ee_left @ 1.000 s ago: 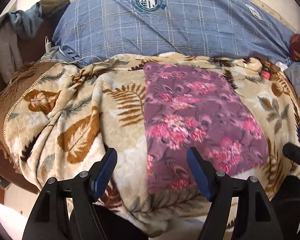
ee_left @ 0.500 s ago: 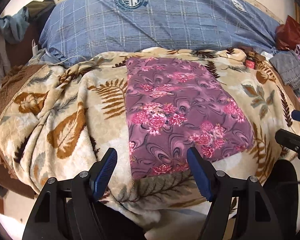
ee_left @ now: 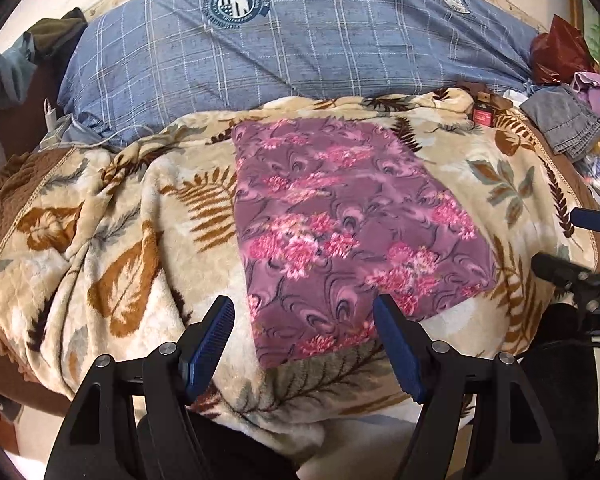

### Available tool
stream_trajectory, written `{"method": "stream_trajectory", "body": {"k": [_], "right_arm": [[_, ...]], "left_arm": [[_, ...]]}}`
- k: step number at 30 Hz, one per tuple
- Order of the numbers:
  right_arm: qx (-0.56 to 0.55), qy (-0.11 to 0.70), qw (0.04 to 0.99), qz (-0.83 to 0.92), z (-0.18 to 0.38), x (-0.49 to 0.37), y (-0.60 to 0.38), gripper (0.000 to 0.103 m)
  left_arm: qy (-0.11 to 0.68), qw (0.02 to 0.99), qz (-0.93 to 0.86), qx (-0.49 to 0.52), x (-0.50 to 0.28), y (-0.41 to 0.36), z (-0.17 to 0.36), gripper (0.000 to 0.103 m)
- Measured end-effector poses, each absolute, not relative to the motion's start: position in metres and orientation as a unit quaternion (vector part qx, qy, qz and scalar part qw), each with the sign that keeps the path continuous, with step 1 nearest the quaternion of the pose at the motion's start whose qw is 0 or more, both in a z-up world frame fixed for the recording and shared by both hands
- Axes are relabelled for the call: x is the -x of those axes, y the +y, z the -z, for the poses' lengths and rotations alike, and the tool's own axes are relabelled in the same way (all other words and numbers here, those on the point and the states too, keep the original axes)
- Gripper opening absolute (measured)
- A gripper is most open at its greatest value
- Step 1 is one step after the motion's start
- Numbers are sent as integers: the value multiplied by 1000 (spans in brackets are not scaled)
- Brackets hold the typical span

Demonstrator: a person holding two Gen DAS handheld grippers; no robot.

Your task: Fold small clothes

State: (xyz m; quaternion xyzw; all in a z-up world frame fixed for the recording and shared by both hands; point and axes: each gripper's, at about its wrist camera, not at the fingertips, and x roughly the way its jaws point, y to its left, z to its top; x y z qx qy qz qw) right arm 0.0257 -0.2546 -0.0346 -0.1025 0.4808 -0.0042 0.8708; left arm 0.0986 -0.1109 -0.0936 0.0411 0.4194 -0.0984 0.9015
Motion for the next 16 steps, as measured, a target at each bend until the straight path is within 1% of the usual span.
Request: {"method": "stream_trajectory", "body": {"k": [6,16], "right_arm": [[175,464,868,36,34,-26,-241,103],[180,465,866,29,33,-29,-243,103]], "left_arm": [[389,915,106,-23,-94,-116,73,72],[392,914,96,-29,-95,-112,73,72]]}}
